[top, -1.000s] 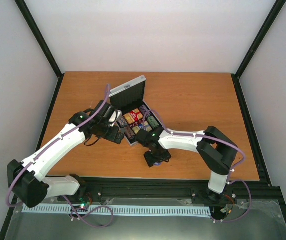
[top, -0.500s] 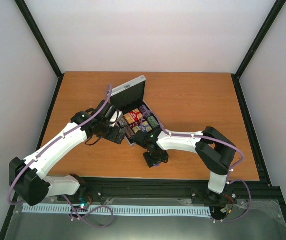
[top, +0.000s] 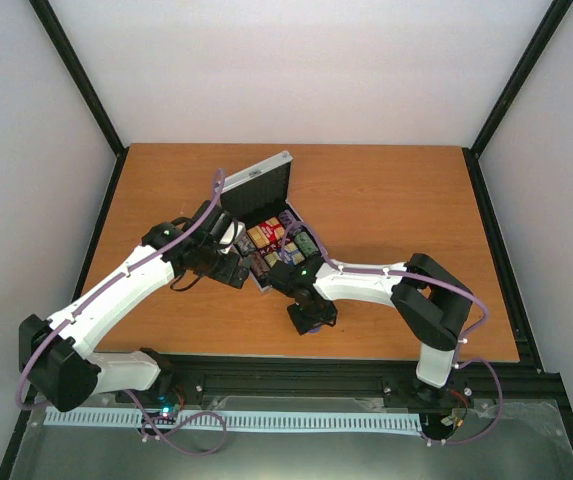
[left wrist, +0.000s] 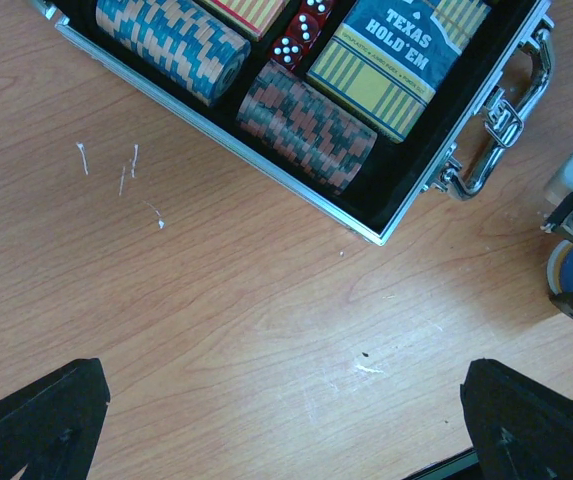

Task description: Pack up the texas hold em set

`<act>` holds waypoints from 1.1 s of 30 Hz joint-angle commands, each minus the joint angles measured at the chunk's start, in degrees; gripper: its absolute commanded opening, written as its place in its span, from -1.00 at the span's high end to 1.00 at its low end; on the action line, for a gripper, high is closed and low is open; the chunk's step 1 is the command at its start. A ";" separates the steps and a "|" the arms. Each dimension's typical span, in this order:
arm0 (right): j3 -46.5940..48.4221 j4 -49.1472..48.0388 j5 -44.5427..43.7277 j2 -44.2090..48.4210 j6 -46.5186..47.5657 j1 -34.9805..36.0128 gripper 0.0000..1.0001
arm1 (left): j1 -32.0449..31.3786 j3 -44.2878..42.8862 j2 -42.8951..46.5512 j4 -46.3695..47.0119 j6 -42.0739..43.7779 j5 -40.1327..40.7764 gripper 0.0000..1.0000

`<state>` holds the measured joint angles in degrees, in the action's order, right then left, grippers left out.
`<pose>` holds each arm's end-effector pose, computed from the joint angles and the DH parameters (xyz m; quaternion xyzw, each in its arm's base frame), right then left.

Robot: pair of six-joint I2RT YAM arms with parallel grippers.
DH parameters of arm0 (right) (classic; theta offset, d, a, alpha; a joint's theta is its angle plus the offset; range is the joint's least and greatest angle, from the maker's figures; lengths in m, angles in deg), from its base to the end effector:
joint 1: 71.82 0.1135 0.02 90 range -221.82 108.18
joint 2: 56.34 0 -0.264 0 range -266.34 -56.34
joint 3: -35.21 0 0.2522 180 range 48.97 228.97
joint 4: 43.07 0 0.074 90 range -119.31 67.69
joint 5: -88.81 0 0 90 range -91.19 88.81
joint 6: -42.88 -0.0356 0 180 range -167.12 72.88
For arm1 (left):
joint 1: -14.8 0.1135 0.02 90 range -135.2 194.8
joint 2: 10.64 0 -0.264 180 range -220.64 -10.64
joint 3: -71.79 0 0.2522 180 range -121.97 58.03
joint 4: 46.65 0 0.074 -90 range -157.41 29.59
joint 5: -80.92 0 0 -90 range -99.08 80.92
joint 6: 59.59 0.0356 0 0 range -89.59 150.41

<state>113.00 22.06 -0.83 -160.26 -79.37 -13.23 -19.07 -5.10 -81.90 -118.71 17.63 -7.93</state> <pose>0.1601 0.2626 0.1491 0.2278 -0.9736 0.0056 0.0100 0.1914 -0.1276 0.2878 0.1771 0.9627 -0.0718 0.1914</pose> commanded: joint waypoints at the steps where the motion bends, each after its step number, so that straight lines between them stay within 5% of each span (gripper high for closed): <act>1: -1.56 1.74 -4.55 -2.09 -0.01 -0.41 0.25 | 0.03 -0.15 -0.27 0.71 0.18 0.61 -1.00; 16: 13.56 8.44 -7.26 0.90 3.06 -7.09 0.23 | 0.07 -0.32 0.45 0.13 -0.04 1.67 -0.99; 33: 43.90 7.68 -5.38 -21.05 13.02 -15.87 0.22 | 0.07 -0.67 2.28 -0.84 -1.89 2.73 -1.00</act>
<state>151.60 28.14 -7.25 -177.63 -68.95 -28.97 -19.07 -5.08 -80.61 -118.78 16.89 -5.66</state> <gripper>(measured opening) 0.496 0.997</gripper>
